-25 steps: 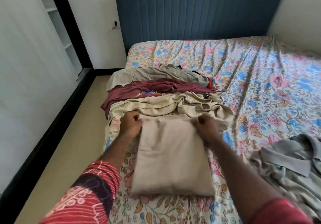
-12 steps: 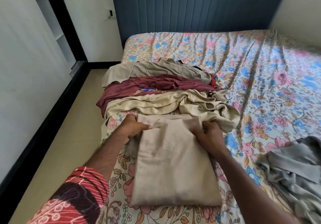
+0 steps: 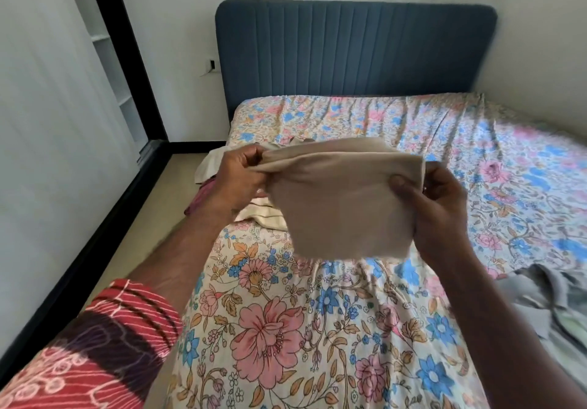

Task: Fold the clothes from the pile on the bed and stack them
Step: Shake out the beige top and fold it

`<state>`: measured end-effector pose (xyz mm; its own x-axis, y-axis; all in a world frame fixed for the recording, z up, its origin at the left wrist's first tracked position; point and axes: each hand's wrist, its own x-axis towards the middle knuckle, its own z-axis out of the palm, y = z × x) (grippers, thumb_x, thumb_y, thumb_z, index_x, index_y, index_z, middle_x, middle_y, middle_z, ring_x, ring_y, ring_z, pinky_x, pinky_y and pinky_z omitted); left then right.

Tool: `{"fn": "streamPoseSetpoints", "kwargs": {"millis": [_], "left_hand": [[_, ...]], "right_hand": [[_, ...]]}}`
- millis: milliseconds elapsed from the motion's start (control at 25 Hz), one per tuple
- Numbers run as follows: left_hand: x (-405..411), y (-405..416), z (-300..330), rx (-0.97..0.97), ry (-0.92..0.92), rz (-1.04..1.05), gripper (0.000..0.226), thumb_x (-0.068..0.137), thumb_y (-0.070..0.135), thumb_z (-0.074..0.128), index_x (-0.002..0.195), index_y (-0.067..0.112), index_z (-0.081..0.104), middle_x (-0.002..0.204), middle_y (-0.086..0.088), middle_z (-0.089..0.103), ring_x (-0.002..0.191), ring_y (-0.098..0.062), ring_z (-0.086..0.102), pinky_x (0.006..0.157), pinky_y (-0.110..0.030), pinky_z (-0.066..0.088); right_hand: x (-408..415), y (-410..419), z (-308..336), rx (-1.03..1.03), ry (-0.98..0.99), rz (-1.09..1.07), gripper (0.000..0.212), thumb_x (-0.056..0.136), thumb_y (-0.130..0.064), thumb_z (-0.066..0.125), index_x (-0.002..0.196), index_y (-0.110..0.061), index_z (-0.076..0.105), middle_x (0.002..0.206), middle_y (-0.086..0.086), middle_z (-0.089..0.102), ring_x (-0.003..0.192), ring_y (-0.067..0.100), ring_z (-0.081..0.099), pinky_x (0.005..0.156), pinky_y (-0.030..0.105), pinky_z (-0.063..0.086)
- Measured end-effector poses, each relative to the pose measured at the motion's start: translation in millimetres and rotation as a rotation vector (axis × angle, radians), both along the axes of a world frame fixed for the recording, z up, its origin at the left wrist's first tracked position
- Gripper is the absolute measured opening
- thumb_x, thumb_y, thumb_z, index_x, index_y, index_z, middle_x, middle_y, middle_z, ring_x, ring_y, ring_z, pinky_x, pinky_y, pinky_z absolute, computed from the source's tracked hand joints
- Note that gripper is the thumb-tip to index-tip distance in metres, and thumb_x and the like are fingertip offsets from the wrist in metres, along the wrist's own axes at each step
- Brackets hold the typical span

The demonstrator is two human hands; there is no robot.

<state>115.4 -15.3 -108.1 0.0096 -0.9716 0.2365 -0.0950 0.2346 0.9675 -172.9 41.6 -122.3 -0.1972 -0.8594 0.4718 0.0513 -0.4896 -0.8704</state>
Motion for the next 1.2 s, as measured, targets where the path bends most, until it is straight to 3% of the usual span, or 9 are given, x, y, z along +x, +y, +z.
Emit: {"fn": "streamPoseSetpoints", "kwargs": {"millis": [160,320,480,560,680,840,920,1080,1200], "left_hand": [[30,19,-6,-0.006,0.024,0.052,0.02,0.086,-0.007,0.071,0.104,0.002,0.074,0.104,-0.013,0.075,0.096,-0.026,0.071,0.078,-0.034,0.063],[81,68,-112,0.336,-0.221,0.19,0.036,0.083,-0.012,0.071,0.093,0.021,0.077,0.118,0.001,0.067,0.115,-0.029,0.063,0.096,-0.058,0.055],[117,128,-189,0.492,-0.315,0.248,0.041,0.07,-0.009,0.085,0.075,0.032,0.081,0.11,-0.002,0.069,0.102,-0.02,0.065,0.098,-0.044,0.056],[114,147,-190,0.484,-0.252,0.335,0.041,0.077,-0.012,0.077,0.099,0.023,0.079,0.109,-0.003,0.068,0.093,-0.019,0.065,0.08,-0.031,0.057],[96,168,-193,0.585,-0.247,0.491,0.011,0.095,0.011,0.066,0.106,0.013,0.069,0.101,-0.012,0.072,0.084,-0.027,0.071,0.065,-0.034,0.058],[70,184,-204,0.84,-0.052,0.466,0.078,0.085,0.083,0.046,0.104,0.011,0.071,0.101,-0.013,0.073,0.091,-0.033,0.071,0.079,-0.042,0.06],[62,190,-204,0.86,0.103,0.487,0.095,0.063,0.096,0.047,0.108,0.015,0.07,0.104,-0.011,0.074,0.094,-0.034,0.072,0.081,-0.044,0.061],[34,195,-197,0.744,0.088,0.52,0.046,0.081,0.054,0.079,0.096,0.011,0.073,0.094,-0.006,0.077,0.086,-0.024,0.072,0.083,-0.04,0.061],[20,197,-184,0.646,-0.002,0.626,0.021,0.087,0.03,0.08,0.088,0.011,0.071,0.081,-0.005,0.075,0.071,-0.021,0.071,0.07,-0.036,0.06]], "right_hand": [[32,57,-13,-0.164,0.379,0.071,0.029,0.069,-0.014,0.09,0.084,-0.027,0.07,0.081,-0.023,0.069,0.068,-0.002,0.061,0.055,0.013,0.044],[81,129,-126,-0.007,0.782,0.445,0.022,0.076,-0.029,0.079,0.095,-0.034,0.069,0.097,-0.016,0.069,0.086,0.003,0.068,0.071,0.024,0.057],[105,164,-195,-0.112,1.154,0.498,0.027,0.066,-0.033,0.071,0.092,-0.035,0.064,0.087,-0.017,0.064,0.086,0.009,0.061,0.075,0.03,0.047],[111,169,-177,-0.14,1.29,0.518,0.025,0.071,-0.043,0.068,0.095,-0.036,0.065,0.091,-0.017,0.065,0.09,0.009,0.061,0.08,0.029,0.044],[98,160,-138,0.114,1.139,0.571,0.038,0.082,-0.065,0.066,0.098,-0.032,0.073,0.095,-0.017,0.07,0.089,0.001,0.063,0.085,0.028,0.052],[69,86,-124,0.364,0.926,-0.106,0.029,0.091,-0.049,0.07,0.108,-0.026,0.07,0.113,-0.003,0.071,0.097,0.013,0.065,0.079,0.031,0.05],[58,47,-126,0.643,1.044,-0.119,0.047,0.095,-0.051,0.066,0.124,-0.014,0.065,0.124,0.009,0.068,0.11,0.027,0.063,0.087,0.035,0.049],[57,11,-120,0.969,0.786,0.239,0.043,0.09,-0.043,0.076,0.103,-0.003,0.071,0.097,0.01,0.074,0.08,0.022,0.07,0.062,0.025,0.054],[57,11,-115,1.065,0.423,0.419,0.042,0.085,-0.028,0.085,0.113,0.0,0.07,0.105,0.018,0.077,0.095,0.033,0.076,0.085,0.05,0.063]]}}
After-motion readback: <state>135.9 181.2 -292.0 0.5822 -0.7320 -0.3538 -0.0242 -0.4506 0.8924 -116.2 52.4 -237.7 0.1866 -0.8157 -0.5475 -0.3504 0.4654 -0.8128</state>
